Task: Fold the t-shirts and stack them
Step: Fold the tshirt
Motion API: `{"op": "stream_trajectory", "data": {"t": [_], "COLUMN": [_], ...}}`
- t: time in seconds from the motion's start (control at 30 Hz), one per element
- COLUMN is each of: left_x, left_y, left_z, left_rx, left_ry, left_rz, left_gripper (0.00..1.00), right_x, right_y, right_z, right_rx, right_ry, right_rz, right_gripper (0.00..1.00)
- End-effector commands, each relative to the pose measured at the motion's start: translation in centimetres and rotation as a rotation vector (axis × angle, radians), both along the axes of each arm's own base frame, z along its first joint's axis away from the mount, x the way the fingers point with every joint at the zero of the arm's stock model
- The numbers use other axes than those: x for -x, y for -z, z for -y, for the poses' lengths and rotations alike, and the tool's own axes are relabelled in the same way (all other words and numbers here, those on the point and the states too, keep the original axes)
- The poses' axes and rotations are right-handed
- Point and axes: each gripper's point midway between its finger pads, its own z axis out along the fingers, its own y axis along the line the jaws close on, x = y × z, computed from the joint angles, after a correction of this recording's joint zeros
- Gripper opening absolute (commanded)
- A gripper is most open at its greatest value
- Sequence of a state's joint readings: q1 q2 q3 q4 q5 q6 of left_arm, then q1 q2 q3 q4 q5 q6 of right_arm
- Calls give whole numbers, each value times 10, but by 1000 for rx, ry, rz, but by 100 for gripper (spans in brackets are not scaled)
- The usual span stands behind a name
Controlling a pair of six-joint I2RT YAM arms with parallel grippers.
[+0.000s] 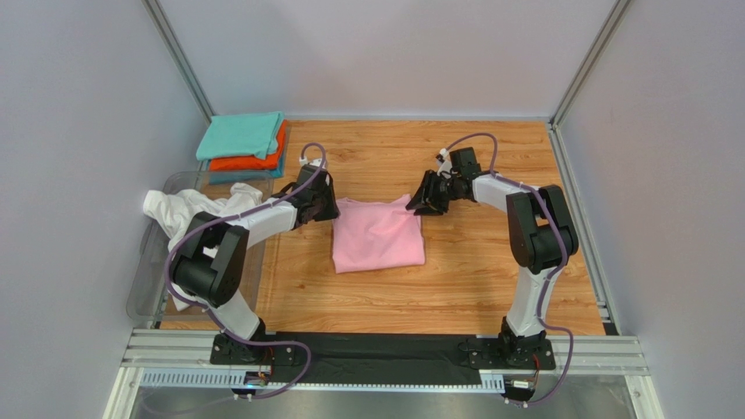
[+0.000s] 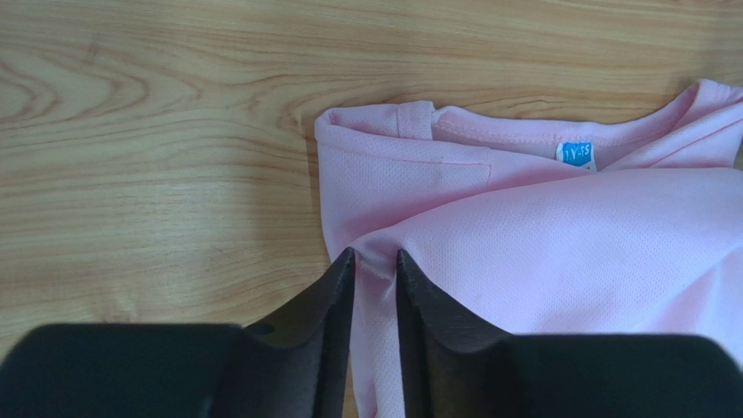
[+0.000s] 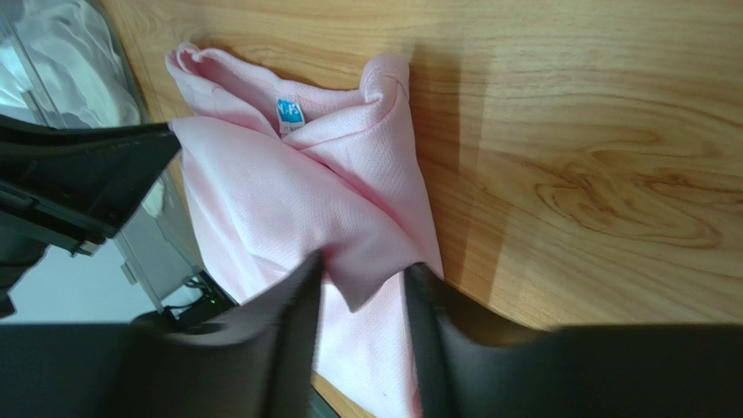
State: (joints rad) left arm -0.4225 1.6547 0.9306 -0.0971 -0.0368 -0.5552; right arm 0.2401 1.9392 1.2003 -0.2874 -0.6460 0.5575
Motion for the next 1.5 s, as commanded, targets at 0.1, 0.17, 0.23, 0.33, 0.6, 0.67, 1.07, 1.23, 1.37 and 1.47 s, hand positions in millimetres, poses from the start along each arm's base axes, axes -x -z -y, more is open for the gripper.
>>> {"op": "stream_trajectory", "data": {"t": [0.1,0.17,0.23,0.33,0.6,0.67,1.07,1.23,1.37,1.47], "left_x": [-21,-18,-16,-5,25,29,10,-3,-9,-14], "left_y": [-36,-48,-66,-85,-120,-125,-83,-60,-37,-26], "left_z": [8,2,-2,-7,6,22,74,77,70,62], "left_rx": [39,26,24,26,152,225,412,380,331,276], "left_ry": [16,6,-1,-1,81,152,261,250,211,187], "left_rz": [108,117,148,163,201,206,118,71,47,42], "left_gripper": [46,57,64,92,100,100,100,100,100,100], "right_x": [-27,-25,-19,-5,33,42,18,-4,-26,-34], "right_y": [-34,-50,-68,-87,-103,-106,-90,-65,-51,-34], "right_z": [1,1,2,5,5,-6,-48,-53,-55,-54], "right_rx": [-20,-23,-32,-35,-22,-27,-56,-38,-31,-22], "right_ry": [-4,-10,-16,-20,-29,-65,-136,-138,-116,-109], "right_rz": [119,145,177,211,244,250,227,186,163,132], "right_gripper": [61,67,99,100,100,100,100,100,100,100]}}
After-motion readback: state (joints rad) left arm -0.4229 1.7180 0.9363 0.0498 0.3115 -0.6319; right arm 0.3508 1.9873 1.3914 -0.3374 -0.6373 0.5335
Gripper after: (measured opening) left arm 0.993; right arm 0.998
